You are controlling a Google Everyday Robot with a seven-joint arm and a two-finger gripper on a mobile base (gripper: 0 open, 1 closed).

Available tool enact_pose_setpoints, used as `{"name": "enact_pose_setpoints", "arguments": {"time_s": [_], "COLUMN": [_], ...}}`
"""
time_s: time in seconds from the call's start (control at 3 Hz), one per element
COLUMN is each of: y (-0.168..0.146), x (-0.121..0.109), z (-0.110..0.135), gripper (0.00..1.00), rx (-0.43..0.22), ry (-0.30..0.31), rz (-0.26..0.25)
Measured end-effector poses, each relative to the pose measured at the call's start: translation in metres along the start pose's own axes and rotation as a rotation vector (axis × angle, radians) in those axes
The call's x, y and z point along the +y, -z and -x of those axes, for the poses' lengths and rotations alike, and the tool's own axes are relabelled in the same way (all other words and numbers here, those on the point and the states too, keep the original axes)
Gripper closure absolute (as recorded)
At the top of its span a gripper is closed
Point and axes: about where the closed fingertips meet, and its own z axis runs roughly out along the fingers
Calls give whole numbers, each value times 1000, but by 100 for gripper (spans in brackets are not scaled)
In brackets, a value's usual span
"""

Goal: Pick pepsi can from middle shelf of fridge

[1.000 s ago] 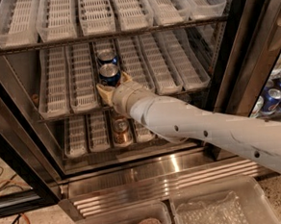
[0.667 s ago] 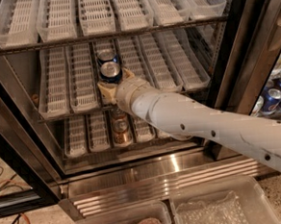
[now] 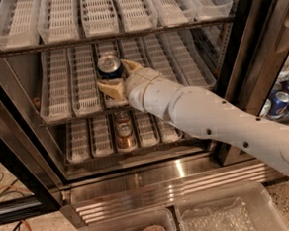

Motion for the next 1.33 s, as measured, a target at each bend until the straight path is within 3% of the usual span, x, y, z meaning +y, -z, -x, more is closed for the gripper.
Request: {"name": "enact_pose_setpoints", "arguments": {"time_s": [0.33,0.67,1.0,1.33], "y": [28,50,64,72], "x": [3,12,24,31], "z": [0,-2,-2,0], "gripper": [100,100,100,100], "rx": [36,70,89,94], "ry": [27,30,28,27], "rz": [51,138,228,282]}}
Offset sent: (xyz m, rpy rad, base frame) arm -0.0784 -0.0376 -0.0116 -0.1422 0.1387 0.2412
